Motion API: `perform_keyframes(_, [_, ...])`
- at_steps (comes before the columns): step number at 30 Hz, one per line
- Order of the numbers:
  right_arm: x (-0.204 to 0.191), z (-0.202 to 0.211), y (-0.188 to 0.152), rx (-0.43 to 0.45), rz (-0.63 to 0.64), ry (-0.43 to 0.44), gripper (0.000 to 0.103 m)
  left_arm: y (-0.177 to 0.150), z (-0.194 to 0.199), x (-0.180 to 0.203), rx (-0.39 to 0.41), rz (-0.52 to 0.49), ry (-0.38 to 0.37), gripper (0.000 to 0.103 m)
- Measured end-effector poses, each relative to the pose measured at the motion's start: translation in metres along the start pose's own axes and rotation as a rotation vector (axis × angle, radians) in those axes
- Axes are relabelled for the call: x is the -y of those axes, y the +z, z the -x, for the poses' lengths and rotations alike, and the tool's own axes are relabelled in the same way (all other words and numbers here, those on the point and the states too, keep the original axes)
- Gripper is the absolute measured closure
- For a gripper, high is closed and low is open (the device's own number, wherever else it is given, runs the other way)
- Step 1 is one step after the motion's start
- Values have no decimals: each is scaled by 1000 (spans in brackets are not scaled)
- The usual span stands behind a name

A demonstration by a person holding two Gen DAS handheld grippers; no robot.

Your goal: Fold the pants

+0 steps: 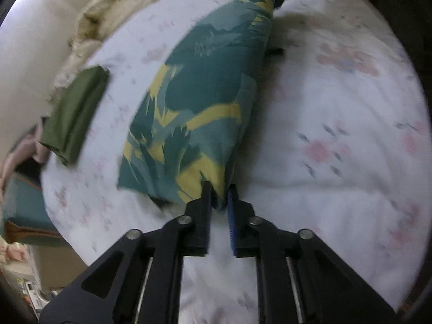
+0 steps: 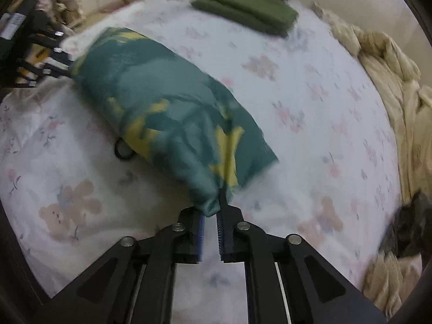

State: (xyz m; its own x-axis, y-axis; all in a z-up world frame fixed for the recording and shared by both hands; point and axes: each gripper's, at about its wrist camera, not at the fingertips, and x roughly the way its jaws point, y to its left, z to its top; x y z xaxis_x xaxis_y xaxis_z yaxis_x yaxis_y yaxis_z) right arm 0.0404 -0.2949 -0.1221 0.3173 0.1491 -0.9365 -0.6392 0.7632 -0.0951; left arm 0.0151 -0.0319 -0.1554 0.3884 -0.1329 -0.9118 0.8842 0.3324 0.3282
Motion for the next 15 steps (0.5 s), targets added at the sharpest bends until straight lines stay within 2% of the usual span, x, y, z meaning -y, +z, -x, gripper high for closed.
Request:
perform_keyframes(1, [2, 1, -2, -35, -10, -4, 72, -3, 4, -4, -48, 7, -69, 80])
perform_keyframes(2, [8, 2, -5, -97, -37, -28, 55, -6, 8, -9, -73, 18, -131, 77])
perform_keyframes(3, [18, 6, -7, -147, -81, -65, 52, -8, 13, -17, -77, 35, -174, 77])
perform_keyframes(5, [39, 23, -7, -131, -173, -80, 53, -6, 32, -49, -9, 144, -177, 77])
perform_keyframes(8, [70, 57, 7, 36, -331, -96, 54, 2, 55, -111, 153, 507, -231, 77])
perform_keyframes(9, [78, 65, 12, 102, -402, -71, 54, 5, 55, -124, 184, 612, -226, 76])
perform_keyframes(10, [85, 66, 18, 153, -483, 4, 55, 11, 49, -138, 196, 745, -220, 76])
perform_keyframes(11, [89, 60, 25, 196, -548, 115, 59, 17, 41, -144, 194, 827, -224, 76])
perform_keyframes(12, [90, 54, 30, 205, -575, 157, 60, 21, 31, -147, 186, 904, -233, 76])
perform_keyframes(13, [87, 40, 38, 193, -594, 204, 60, 27, 16, -146, 167, 985, -263, 76])
perform_keyframes(15, [75, 14, 48, 144, -584, 259, 61, 35, -7, -137, 144, 1051, -310, 76])
